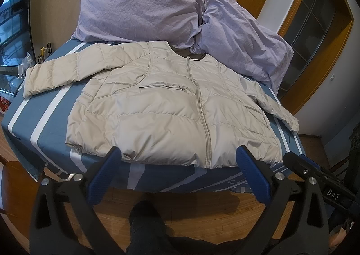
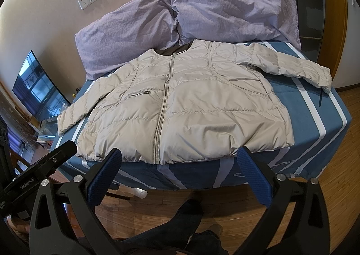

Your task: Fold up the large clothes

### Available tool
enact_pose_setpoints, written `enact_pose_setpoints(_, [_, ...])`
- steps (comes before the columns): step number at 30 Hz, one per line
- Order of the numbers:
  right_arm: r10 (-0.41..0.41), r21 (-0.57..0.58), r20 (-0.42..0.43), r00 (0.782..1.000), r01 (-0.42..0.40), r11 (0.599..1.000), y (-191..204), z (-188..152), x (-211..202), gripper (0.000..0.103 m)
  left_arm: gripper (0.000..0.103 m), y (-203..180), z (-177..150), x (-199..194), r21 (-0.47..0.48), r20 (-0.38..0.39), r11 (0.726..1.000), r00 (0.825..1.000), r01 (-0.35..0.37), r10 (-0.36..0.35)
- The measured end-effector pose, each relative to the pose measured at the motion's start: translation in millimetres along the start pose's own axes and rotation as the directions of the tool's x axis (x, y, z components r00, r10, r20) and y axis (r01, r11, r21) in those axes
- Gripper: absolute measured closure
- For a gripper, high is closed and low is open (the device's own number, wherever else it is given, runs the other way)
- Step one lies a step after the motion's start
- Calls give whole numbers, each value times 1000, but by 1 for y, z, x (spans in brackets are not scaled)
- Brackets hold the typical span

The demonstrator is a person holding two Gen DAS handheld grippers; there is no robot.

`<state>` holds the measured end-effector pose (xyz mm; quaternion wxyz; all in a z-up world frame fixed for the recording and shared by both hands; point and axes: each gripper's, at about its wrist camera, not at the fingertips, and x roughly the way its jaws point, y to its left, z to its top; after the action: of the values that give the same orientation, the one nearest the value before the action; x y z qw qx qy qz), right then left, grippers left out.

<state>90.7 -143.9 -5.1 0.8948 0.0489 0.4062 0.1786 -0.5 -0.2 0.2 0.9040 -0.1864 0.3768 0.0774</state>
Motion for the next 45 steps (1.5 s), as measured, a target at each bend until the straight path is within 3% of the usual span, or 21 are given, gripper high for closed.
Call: enact_pose_setpoints(45, [1, 6, -6, 1000, -1, 1000, -1, 2, 3, 1, 2, 1, 0, 0, 1, -6, 1000, 1000, -5, 5])
